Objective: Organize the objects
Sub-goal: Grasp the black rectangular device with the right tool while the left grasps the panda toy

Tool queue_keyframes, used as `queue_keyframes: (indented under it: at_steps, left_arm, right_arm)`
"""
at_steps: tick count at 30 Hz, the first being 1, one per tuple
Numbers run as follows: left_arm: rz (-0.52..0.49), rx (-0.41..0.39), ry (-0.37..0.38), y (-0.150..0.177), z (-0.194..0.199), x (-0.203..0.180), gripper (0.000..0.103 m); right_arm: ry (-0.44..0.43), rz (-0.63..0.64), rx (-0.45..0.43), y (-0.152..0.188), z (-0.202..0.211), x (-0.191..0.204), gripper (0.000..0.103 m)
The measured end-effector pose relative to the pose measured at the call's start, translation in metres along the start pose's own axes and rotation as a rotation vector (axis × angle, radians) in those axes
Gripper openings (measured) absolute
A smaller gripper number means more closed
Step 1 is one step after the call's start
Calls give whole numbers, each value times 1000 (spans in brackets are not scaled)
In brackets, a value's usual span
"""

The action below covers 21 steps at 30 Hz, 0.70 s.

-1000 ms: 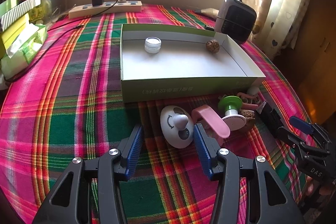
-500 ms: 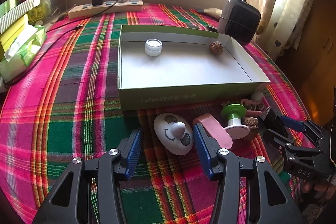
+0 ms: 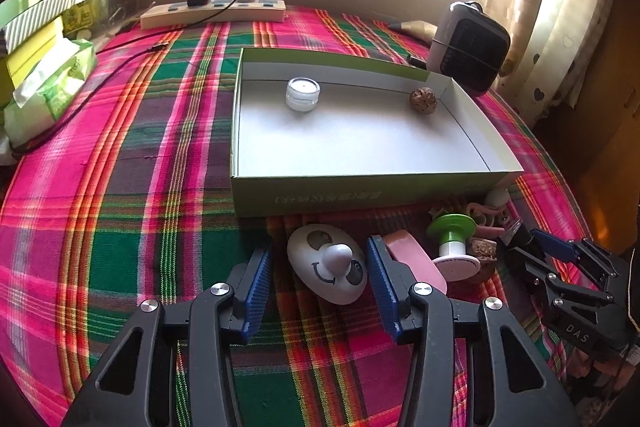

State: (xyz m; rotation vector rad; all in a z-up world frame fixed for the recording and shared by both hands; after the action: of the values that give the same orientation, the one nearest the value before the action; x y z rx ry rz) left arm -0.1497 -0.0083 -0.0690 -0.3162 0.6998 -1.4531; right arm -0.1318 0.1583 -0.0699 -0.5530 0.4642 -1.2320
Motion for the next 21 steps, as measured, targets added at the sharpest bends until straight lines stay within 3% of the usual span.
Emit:
queue_keyframes:
  at_steps: [3,5,7,21]
  left_arm:
    - [10,-1,6,0,1,2,36]
    - [13,0,9,0,1,2,36]
    - [15,-1,8,0,1,2,36]
    - [14,-1,8,0,1,3,36]
  right_arm:
    - [-1,0,-2,0,1,0,41]
    - [-1,2,-5,-1,1,0,32]
    - [-4,4,-6,-1,1,1,30]
    - [-6,3,-6,-1,1,3,29]
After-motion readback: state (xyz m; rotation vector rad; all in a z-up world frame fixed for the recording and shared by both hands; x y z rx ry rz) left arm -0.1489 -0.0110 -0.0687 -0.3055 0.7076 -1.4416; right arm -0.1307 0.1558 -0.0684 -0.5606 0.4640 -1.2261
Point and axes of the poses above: each gripper's, at about its wrist camera, not at the fingertips, and z roughly against the way its jaws point, x to its left, y to its underside, the point moved 10 cm from there along -z, roughly the way its jaws point, and after that the axes turned 3 degrees about z, right-handed, at the moved point
